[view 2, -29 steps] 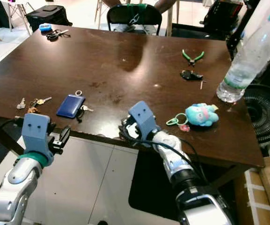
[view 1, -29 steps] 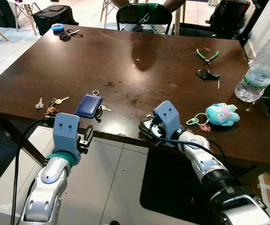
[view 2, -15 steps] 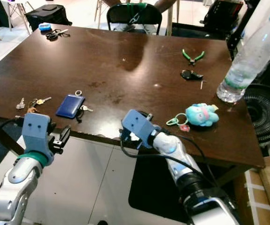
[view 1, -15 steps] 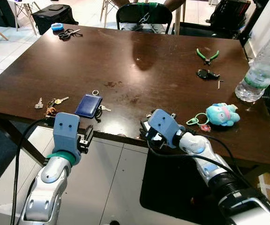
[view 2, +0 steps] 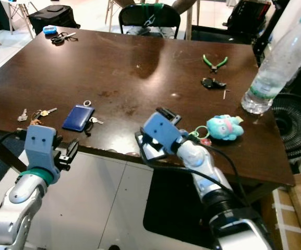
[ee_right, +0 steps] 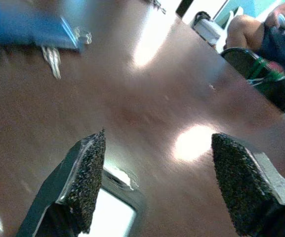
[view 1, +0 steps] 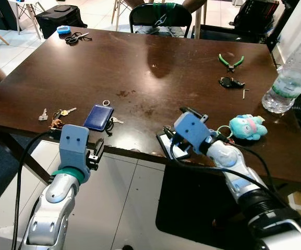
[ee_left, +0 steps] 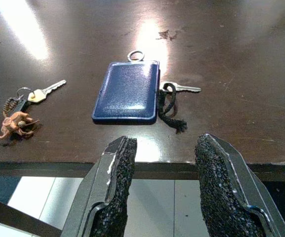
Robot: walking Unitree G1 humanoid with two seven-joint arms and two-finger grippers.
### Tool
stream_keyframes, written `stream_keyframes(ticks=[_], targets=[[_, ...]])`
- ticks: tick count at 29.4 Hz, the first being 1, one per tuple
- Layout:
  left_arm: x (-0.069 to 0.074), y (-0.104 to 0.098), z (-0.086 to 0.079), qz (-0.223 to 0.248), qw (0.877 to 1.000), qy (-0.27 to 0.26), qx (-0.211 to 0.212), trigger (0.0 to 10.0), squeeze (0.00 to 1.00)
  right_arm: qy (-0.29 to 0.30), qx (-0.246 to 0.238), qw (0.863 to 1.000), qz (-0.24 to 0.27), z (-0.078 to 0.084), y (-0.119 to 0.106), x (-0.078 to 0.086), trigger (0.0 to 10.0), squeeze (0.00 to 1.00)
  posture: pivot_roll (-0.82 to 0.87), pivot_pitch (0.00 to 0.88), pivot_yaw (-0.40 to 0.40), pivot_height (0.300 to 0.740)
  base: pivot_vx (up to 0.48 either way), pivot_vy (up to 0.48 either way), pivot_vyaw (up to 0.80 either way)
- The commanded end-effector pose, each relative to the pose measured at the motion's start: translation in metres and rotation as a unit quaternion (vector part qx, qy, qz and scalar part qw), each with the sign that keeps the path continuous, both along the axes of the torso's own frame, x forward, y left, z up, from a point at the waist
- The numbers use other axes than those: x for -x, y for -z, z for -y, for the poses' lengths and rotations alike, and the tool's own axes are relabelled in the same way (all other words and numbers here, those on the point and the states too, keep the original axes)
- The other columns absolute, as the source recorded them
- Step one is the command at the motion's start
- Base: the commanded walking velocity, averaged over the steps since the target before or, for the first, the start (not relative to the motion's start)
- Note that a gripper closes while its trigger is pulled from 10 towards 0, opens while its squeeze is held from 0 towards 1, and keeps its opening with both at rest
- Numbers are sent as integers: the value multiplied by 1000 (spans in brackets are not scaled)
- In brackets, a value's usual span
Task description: Hang keys on a hook
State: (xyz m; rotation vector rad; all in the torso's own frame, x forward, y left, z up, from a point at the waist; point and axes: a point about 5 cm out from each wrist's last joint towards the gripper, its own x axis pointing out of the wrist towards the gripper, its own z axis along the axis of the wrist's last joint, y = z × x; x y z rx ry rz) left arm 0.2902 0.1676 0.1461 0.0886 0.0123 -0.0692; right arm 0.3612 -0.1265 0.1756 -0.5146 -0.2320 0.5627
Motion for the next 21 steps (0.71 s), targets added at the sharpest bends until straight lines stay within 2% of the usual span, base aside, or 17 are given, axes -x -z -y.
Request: stream_keyframes(ticks=[1, 2, 3, 4, 5, 7, 12, 13, 17, 19, 20, 21], targets=[[2, 6, -2, -13, 1000, -3, 1, 10000, 0, -7, -39, 998, -50, -1, 10, 3, 10000, 0, -19, 113, 101, 740, 0, 0, 0], [2, 6, -2, -13, 1000, -3, 1, 10000, 0, -18, -55, 994, -91, -6, 20, 5, 10000, 0, -17, 109, 100, 740, 0, 0, 0], [2, 6, -2, -13, 1000, -3, 1, 10000, 0, -18, -55, 994, -91, -6, 20, 5, 10000, 0, -17, 109, 100, 740, 0, 0, 0], [2, 6, -2, -13, 1000, -3, 1, 10000, 0, -21, -49, 992, -118, -12, 30, 5, 10000, 0, -17, 109, 100, 740, 0, 0, 0], [2, 6, -2, -13, 1000, -3, 1, 10000, 0, -21, -49, 992, -118, -12, 30, 5, 10000, 0, -17, 109, 100, 740, 0, 0, 0], [2, 6, -2, -13, 1000, -2, 1, 10000, 0, -15, -24, 989, -146, -22, 41, 1, 10000, 0, -18, 109, 101, 740, 0, 0, 0], [2, 6, -2, -13, 1000, -2, 0, 10000, 0, -12, -22, 988, -152, -25, 42, -1, 10000, 0, -18, 109, 101, 740, 0, 0, 0], [2, 6, -1, -13, 1000, -2, 0, 10000, 0, -3, -29, 985, -168, -24, 43, -5, 10000, 0, -10, 112, 100, 740, 0, 0, 0], [3, 6, -1, -14, 1000, -3, 1, 10000, 0, 14, -56, 982, -182, -13, 31, -16, 10000, 0, -7, 118, 96, 740, 0, 0, 0], [3, 6, -1, -15, 1000, -4, 1, 10000, 0, 48, -90, 979, -178, 12, 13, -25, 10000, 0, -11, 121, 98, 740, 0, 0, 0], [3, 6, -1, -15, 1000, -4, 1, 10000, 0, 48, -90, 979, -178, 12, 13, -25, 10000, 0, -11, 121, 98, 740, 0, 0, 0], [3, 6, -1, -15, 1000, -4, 1, 10000, 0, 66, -111, 975, -179, 24, 8, -28, 10000, 0, -13, 121, 99, 740, 0, 0, 0]])
